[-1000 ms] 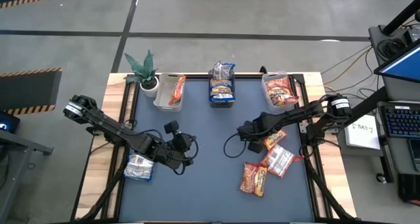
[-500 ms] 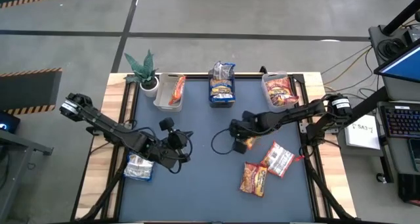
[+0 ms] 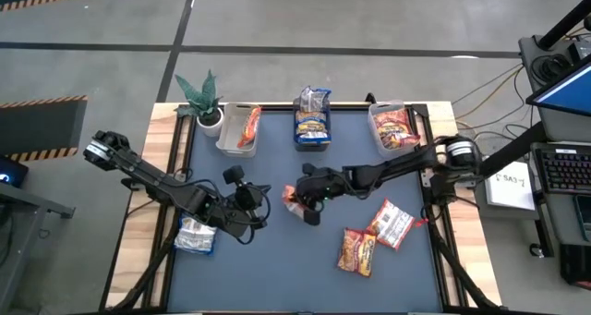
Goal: Sort Maruchan noodles
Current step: Put the orange pack noodle into the gray bin
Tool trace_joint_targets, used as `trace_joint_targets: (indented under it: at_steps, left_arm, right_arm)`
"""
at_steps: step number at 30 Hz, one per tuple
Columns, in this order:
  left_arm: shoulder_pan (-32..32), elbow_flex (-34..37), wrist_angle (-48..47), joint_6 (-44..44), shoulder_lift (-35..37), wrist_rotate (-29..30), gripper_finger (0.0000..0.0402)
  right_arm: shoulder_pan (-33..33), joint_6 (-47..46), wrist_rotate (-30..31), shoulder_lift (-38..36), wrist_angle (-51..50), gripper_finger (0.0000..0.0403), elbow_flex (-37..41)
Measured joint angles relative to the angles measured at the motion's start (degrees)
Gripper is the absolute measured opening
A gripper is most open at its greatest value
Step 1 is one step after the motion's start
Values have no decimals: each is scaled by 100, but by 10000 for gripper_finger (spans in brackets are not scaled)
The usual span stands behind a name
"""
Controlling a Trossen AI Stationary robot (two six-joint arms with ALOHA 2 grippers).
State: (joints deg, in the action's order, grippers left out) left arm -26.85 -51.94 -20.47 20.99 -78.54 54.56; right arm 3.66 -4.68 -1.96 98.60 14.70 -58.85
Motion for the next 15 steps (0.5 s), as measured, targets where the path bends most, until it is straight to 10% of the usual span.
trace_joint_targets:
  at_steps: [15]
  left_arm:
    - [2, 0, -157, 378, -5, -6, 0]
  right_arm:
    - [70, 335, 19, 831, 1314, 64, -4]
